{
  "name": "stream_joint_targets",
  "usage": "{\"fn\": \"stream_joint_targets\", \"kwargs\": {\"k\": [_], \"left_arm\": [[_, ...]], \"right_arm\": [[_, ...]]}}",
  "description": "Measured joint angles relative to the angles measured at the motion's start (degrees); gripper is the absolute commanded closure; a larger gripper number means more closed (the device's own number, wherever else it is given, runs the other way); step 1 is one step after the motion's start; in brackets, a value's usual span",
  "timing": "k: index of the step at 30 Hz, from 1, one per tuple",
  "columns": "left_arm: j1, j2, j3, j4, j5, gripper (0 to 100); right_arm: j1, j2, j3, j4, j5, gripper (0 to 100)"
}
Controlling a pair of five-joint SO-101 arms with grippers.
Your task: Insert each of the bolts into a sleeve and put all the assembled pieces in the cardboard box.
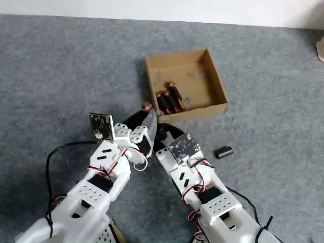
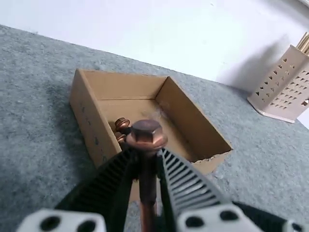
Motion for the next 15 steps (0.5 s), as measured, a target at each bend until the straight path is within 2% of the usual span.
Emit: {"fn": "stream_joint_targets", "kwargs": {"k": [6,15], "left_arm": [[0.1,-8.1,0.0,1.8,0.1,100],[2.8,-24.5,0.0,15.9,0.4,100]], "right_arm": [[0.4,0.0,0.0,2.4,0.0,99.4],[0.4,0.0,0.0,3.3,0.0,99.4]]}}
